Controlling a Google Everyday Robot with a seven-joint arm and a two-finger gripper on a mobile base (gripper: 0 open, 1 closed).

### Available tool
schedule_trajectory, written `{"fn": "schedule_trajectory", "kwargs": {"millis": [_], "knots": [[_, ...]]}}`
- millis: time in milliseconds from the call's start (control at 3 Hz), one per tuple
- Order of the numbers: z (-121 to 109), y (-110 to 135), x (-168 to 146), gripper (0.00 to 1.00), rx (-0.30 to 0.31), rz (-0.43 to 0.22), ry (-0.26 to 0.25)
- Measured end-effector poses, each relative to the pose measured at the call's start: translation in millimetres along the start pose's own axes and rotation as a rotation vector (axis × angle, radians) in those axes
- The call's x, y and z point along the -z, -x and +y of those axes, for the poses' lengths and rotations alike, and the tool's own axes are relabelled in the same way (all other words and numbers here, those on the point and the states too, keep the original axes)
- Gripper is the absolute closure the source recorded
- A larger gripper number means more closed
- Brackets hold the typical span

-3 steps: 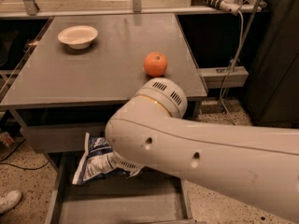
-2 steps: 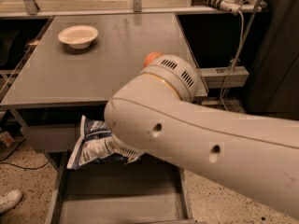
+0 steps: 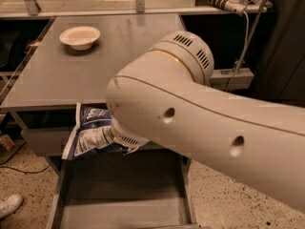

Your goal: Pick blue chip bag from middle drawer and place on counter

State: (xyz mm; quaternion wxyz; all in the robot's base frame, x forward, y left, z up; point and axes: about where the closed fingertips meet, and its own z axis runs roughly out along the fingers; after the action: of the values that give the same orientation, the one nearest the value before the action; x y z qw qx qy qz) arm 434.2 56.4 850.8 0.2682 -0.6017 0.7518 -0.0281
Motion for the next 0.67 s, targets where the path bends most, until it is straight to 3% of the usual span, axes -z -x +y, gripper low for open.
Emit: {"fn": "schedule_trajectory", "kwargs": {"millis": [333,667], "knots": [[-11.7,7.2,-0.3,1.0,0.01,0.002,-0.016],[-38.9,30.1,-1.5,1.0,0.031,-0.027,-0.009]]}}
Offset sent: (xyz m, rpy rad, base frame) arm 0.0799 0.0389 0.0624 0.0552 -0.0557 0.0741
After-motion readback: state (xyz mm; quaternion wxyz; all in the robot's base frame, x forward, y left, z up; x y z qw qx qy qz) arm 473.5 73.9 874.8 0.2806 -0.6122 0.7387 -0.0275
